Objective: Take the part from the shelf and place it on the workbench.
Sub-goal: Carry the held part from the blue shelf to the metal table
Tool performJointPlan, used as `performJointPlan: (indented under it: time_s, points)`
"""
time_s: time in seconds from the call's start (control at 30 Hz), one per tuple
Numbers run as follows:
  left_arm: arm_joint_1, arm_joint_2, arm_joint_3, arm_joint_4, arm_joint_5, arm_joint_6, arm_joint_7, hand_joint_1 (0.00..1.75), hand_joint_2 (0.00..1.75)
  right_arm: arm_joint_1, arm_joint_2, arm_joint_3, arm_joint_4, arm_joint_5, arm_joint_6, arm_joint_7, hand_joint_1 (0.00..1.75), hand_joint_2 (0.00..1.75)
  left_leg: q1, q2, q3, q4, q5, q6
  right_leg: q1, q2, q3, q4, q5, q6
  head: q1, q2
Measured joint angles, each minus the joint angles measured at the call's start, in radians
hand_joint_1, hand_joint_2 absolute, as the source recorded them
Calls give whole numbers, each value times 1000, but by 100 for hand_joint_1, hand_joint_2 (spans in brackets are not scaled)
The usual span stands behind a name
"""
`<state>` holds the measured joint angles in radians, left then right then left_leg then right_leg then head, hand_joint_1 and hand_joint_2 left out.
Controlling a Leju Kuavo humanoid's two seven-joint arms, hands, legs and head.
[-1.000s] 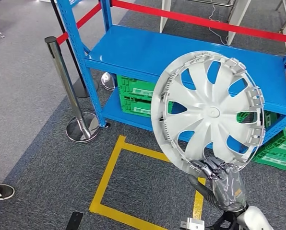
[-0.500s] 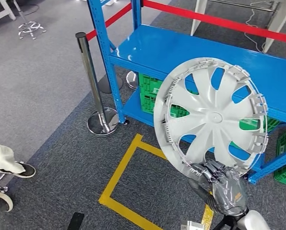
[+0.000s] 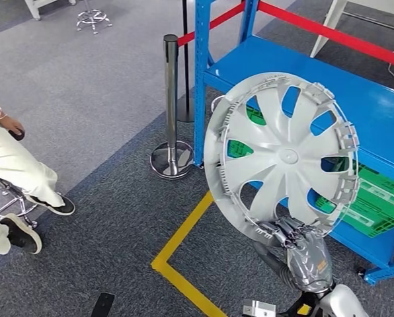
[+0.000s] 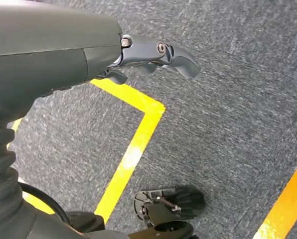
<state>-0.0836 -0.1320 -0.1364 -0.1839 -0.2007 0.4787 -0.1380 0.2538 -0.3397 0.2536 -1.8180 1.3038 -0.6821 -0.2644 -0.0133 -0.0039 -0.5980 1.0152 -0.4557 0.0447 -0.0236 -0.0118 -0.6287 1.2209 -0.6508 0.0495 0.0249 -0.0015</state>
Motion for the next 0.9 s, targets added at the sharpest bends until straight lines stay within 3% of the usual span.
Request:
performJointPlan:
  time_s: [0.03, 0.07, 0.1, 0.13, 0.2, 0.27, 0.33, 0.37, 0.43, 0.5, 0.57, 0.6, 0.63, 0.7, 0.77, 0.83, 0.87, 0.9]
  points:
    - [0, -1, 0, 0, 0, 0, 0, 0, 175, 0, 0, 1, 4, 0, 0, -2, 175, 175, -1, -13, -1, 0, 1, 1, 1, 7, -29, 56, -14, 0, 1, 0]
    - [1, -1, 0, 0, 0, 1, 1, 0, 175, 0, 1, 3, 7, -1, 0, -3, 175, 175, -1, -26, -1, 1, 1, 1, 2, 10, -45, 80, -10, 0, 1, 0]
    - [2, -1, 0, 0, 0, 1, 2, 0, 175, -1, 1, 5, 11, -1, 0, -4, 175, 175, -1, -39, 0, 2, 1, 1, 2, 11, -42, 65, 13, 0, 1, 0]
    - [2, -1, 0, 0, 0, 2, 2, 0, 175, -2, 1, 6, 13, -2, 0, -5, 175, 175, 0, -53, 0, 5, 1, 1, 1, 17, -20, 11, 52, -1, 1, 0]
    - [2, -1, 0, 0, 2, 2, 2, 0, 175, -11, 3, 8, 18, -4, 0, -7, 175, 175, -1, -78, -4, 14, -1, -4, -5, 55, 39, -119, 109, -3, 1, 0]
    - [2, -1, 0, 0, 3, 2, -1, 0, 175, -30, 7, 13, 26, -1, 2, -12, 175, 175, -1, -98, -16, 21, 2, -14, -7, 83, 69, -179, 120, -6, 0, 0]
    - [6, 1, 0, 0, 3, 0, -2, 0, 175, -56, 12, 21, 38, 3, 5, -17, 175, 175, 1, -114, -25, 22, 8, -27, -6, 70, 71, -183, 122, -15, 0, 0]
    - [9, 2, 0, 0, 3, -2, -2, 0, 175, -72, 16, 26, 45, 3, 7, -18, 175, 175, 0, -106, -28, 26, 6, -32, -7, 60, 72, -185, 125, -20, -1, 0]
    - [9, 3, 0, 0, 3, -4, -2, 0, 175, -99, 22, 35, 59, 3, 11, -17, 175, 175, 0, -62, -54, 81, -28, -45, -9, 34, 75, -190, 129, -33, -8, 0]
    - [7, 3, 0, 0, 2, -4, -2, 0, 175, -114, 25, 42, 70, 2, 12, -15, 175, 175, 5, -19, -113, 207, -89, -56, -6, 5, 76, -190, 128, -39, -14, 0]
    - [8, 3, 0, 0, 2, -5, -2, 0, 175, -121, 27, 49, 81, 3, 12, -15, 175, 175, 10, -7, -156, 300, -116, -61, -4, -24, 77, -190, 125, -40, -14, 0]
    - [10, 3, 0, 0, 2, -5, -2, 0, 175, -123, 27, 53, 85, 3, 12, -14, 175, 175, 12, -4, -151, 292, -101, -62, -4, -37, 78, -190, 124, -40, -14, 0]
    - [11, 3, 0, 0, 1, -6, -2, 0, 175, -125, 28, 56, 90, 3, 12, -12, 175, 175, 12, 1, -127, 245, -71, -60, -4, -50, 80, -190, 122, -39, -14, 0]
    - [9, 4, 0, 0, 1, -5, -2, 0, 175, -128, 28, 61, 96, 2, 11, -7, 175, 175, 5, 36, -56, 107, -12, -49, -2, -73, 86, -190, 116, -34, -14, 0]
    - [6, 5, 0, 0, 1, -4, -2, 0, 175, -128, 28, 64, 100, 2, 11, -5, 175, 175, -7, 65, -20, 30, 3, -38, 2, -93, 89, -191, 111, -25, -13, 0]
    - [7, 7, 0, 0, 1, -4, -3, 0, 175, -128, 28, 68, 103, 2, 11, -4, 175, 175, -11, 54, -21, 19, 1, -27, 4, -114, 95, -197, 109, -14, -13, 0]
    - [9, 8, 0, 0, 1, -4, -3, 0, 175, -129, 28, 70, 104, 2, 11, -4, 175, 175, -9, 43, -19, 13, 4, -21, 3, -110, 96, -197, 106, -9, -13, 0]
    - [10, 10, 0, 0, 1, -3, -2, 0, 175, -130, 29, 72, 105, 2, 10, -3, 175, 175, -6, 32, -17, 6, 8, -14, 1, -92, 92, -188, 96, -5, -12, 0]
